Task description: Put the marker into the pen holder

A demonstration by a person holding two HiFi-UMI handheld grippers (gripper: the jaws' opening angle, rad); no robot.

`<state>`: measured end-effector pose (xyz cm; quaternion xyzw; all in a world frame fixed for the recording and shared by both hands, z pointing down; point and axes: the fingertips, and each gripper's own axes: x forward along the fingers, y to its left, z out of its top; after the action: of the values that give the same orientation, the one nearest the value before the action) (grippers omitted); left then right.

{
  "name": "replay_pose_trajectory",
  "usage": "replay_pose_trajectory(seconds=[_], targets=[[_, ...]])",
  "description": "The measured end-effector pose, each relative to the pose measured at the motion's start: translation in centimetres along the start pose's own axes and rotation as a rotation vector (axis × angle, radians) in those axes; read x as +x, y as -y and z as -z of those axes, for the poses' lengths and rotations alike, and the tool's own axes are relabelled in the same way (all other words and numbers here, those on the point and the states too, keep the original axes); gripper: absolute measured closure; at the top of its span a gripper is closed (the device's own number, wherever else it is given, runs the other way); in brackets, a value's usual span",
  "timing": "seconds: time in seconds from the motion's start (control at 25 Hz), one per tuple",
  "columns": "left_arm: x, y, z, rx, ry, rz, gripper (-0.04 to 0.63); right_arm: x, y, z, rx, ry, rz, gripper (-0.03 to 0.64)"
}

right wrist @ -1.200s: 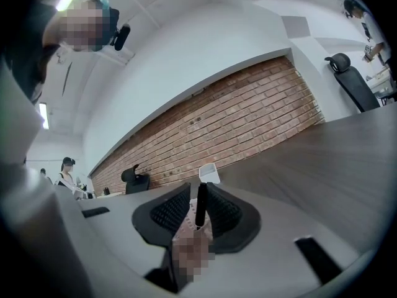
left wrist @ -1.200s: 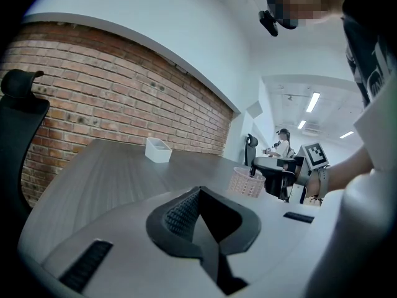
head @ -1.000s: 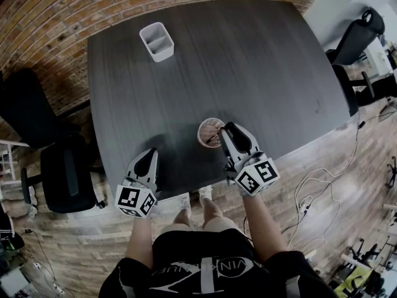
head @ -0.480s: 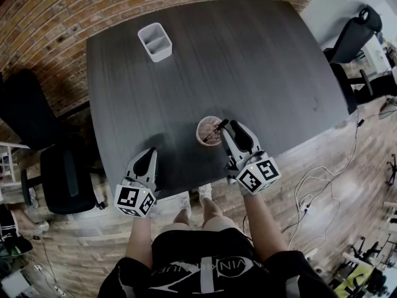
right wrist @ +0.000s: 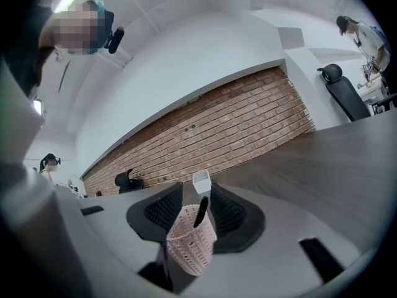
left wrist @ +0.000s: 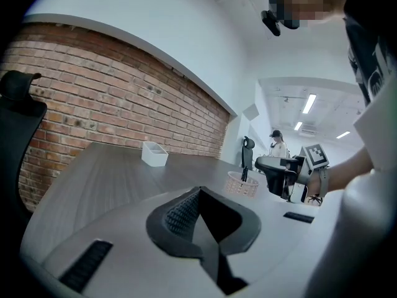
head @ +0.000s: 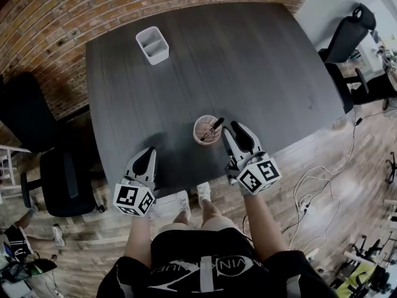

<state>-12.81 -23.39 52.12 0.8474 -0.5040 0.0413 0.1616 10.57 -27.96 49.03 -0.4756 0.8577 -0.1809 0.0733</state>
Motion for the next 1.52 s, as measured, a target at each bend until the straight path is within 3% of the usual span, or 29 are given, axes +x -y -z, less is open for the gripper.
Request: replay_pose_trajectory(seconds=[0.36,1.52], targets=[[-0.2,0.6,-1.2,0.012,0.021,0.005,0.581,-1.5,0.0,-1.3,-0.023,0.018,0.01,0.563],[-0.9,0.9,-6.6,0.063,0.126,0.004,0.581,-3.3,-2.5,-4.7,-0.146,0.027,-0.006,0.585]])
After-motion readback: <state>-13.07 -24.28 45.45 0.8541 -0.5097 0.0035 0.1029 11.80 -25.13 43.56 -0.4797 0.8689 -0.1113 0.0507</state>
